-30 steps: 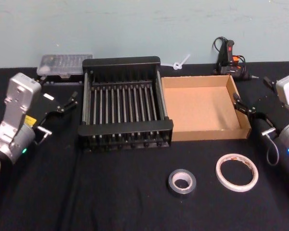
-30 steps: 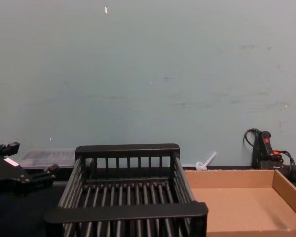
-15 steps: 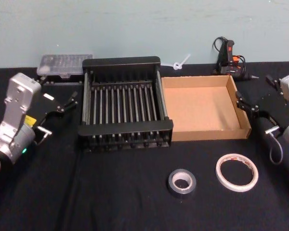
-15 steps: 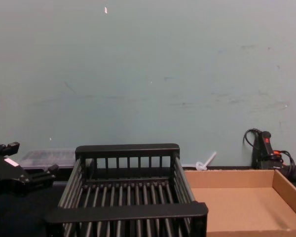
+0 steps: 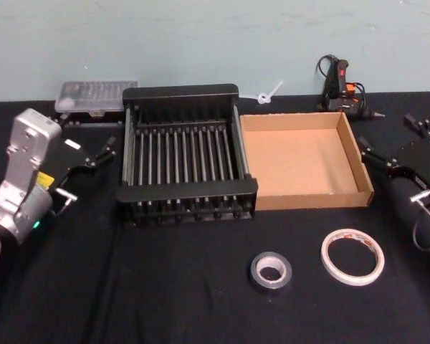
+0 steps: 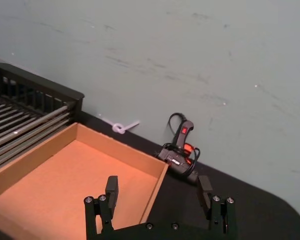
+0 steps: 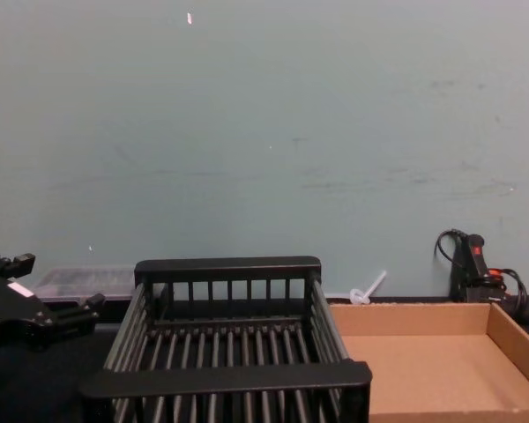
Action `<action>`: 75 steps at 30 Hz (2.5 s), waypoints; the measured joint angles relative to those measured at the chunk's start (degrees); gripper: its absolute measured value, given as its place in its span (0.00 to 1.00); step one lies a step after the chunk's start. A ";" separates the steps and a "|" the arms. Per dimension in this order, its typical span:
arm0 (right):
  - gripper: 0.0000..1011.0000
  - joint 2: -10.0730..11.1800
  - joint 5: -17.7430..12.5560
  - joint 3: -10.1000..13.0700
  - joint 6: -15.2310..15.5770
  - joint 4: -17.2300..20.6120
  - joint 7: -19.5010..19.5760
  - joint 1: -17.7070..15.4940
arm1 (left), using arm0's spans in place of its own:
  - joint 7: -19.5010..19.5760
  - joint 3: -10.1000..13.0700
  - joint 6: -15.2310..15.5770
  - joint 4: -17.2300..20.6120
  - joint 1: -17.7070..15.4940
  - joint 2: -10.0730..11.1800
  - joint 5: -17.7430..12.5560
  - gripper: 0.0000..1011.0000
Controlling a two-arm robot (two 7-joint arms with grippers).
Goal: Pick up the white tape and place it into the black box , Pick up the silver tape and place it into the brown box.
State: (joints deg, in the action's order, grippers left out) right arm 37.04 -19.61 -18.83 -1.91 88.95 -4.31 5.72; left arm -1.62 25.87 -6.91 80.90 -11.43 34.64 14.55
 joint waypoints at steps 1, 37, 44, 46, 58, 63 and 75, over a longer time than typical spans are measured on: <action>0.99 0.21 -0.35 0.29 0.38 0.52 -0.28 -0.37 | 0.00 0.00 0.00 0.00 0.00 0.00 0.00 0.99; 0.99 6.96 -10.37 8.40 18.07 13.76 -12.62 -15.28 | 0.00 0.00 0.00 0.00 0.00 0.00 0.00 0.99; 0.99 6.12 -10.02 7.81 19.81 12.80 -13.86 -15.22 | 0.00 0.00 0.00 0.00 0.00 0.00 0.00 0.99; 0.99 5.85 -9.56 7.24 20.56 12.23 -14.28 -14.84 | 0.00 0.00 0.00 0.00 0.00 0.00 0.00 0.99; 0.99 4.57 -7.28 5.50 21.88 9.75 -15.49 -13.37 | 0.00 0.00 0.00 0.00 0.00 0.00 0.00 0.99; 0.99 4.02 -6.42 5.08 22.13 9.04 -16.01 -12.86 | 0.00 0.00 0.00 0.00 0.00 0.00 0.00 0.99; 0.99 2.98 -5.50 4.68 22.36 7.87 -16.52 -12.01 | 0.00 0.00 0.00 0.00 0.00 0.00 0.00 0.99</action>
State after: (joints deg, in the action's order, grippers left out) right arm 40.02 -25.11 -14.15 20.45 96.82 -20.83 -6.29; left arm -1.62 25.86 -6.91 80.90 -11.43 34.64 14.55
